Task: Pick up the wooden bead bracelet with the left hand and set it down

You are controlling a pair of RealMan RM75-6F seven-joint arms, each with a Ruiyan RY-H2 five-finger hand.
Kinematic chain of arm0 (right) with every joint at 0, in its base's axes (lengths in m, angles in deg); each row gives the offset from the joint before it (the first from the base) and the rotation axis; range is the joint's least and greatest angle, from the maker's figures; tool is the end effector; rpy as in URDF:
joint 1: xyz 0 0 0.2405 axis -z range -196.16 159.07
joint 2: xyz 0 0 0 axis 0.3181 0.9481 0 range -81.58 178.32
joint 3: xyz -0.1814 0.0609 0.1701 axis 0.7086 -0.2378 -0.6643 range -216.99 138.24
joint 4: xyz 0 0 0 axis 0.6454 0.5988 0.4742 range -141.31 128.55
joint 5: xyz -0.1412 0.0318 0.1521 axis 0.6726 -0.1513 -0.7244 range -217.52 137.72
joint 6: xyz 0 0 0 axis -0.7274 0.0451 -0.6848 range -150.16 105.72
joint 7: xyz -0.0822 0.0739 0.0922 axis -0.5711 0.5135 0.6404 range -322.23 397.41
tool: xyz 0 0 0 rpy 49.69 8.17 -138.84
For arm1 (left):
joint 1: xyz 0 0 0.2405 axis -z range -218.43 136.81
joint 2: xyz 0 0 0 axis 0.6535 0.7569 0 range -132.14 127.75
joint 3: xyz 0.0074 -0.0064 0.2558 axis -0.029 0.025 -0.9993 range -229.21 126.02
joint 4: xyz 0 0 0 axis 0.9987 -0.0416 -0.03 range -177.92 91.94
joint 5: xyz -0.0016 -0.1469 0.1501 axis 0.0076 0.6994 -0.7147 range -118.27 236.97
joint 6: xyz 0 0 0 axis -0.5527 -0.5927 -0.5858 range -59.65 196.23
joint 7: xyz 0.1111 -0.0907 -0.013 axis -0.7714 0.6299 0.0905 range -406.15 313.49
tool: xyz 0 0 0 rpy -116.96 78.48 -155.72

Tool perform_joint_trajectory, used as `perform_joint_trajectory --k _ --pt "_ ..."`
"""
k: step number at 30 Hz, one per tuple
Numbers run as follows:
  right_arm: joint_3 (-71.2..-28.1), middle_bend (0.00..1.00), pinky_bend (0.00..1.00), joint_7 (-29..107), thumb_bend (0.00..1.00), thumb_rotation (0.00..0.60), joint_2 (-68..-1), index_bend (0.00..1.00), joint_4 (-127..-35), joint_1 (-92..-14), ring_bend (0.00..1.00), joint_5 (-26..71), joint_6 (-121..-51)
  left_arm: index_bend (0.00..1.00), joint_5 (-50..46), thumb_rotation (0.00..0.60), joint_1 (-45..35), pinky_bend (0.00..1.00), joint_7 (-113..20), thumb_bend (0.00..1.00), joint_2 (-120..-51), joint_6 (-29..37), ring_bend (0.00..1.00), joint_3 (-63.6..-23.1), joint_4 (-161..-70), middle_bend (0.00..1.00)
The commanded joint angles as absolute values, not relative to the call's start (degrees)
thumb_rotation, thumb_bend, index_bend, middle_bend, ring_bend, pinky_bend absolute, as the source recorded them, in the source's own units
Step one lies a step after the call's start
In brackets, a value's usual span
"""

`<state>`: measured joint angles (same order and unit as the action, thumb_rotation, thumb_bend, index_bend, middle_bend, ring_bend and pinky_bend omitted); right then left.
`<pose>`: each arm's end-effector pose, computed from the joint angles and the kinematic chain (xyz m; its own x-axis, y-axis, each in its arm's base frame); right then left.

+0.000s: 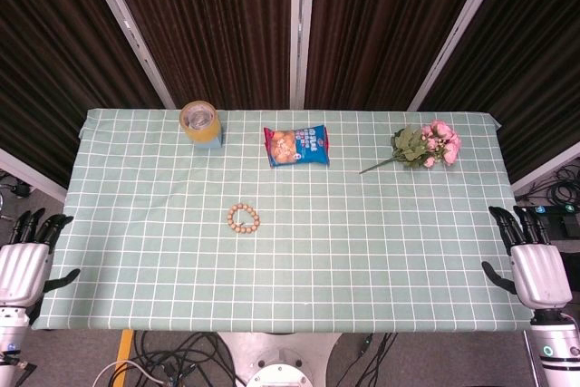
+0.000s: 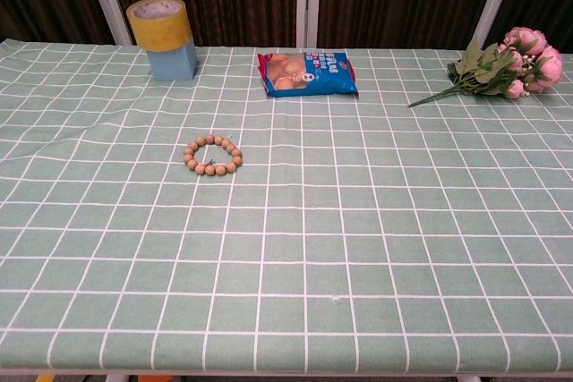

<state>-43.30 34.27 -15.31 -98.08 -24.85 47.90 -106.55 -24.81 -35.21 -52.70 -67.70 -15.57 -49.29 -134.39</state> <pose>-0.3040 -0.1926 0.1618 0.4658 0.0187 0.8847 -0.8825 -0.0630 0.4660 -0.3160 0.1831 0.1503 0.4860 0.0298 0.8734 0.8737 0.0074 -0.4864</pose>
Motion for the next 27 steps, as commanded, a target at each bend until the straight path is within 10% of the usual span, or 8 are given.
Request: perform_joint_trajectory --k 1,14,27 --pt "-43.4 0.11 0.03 34.2 0.13 0.600 -15.3 0.00 -98.2 -25.0 0.00 47.8 -106.3 0.17 -24.5 0.600 -35.2 0.00 -52.4 0.11 -67.9 -15.2 0.03 -49.4 -134.4 0.16" --pt "-43.9 0.11 0.03 34.6 0.13 0.600 -14.6 0.00 -98.2 -25.1 0.00 47.9 -107.3 0.18 -26.8 0.600 -33.1 0.00 -50.4 0.09 -67.5 -14.4 0.03 -48.5 -134.8 0.16" --pt "-43.6 0.10 0.03 34.9 0.13 0.600 -11.2 0.00 -100.8 -24.9 0.00 49.2 -107.8 0.34 -45.2 0.600 -11.1 0.09 -44.8 0.15 -73.9 -1.9 0.13 -45.1 -125.5 0.35"
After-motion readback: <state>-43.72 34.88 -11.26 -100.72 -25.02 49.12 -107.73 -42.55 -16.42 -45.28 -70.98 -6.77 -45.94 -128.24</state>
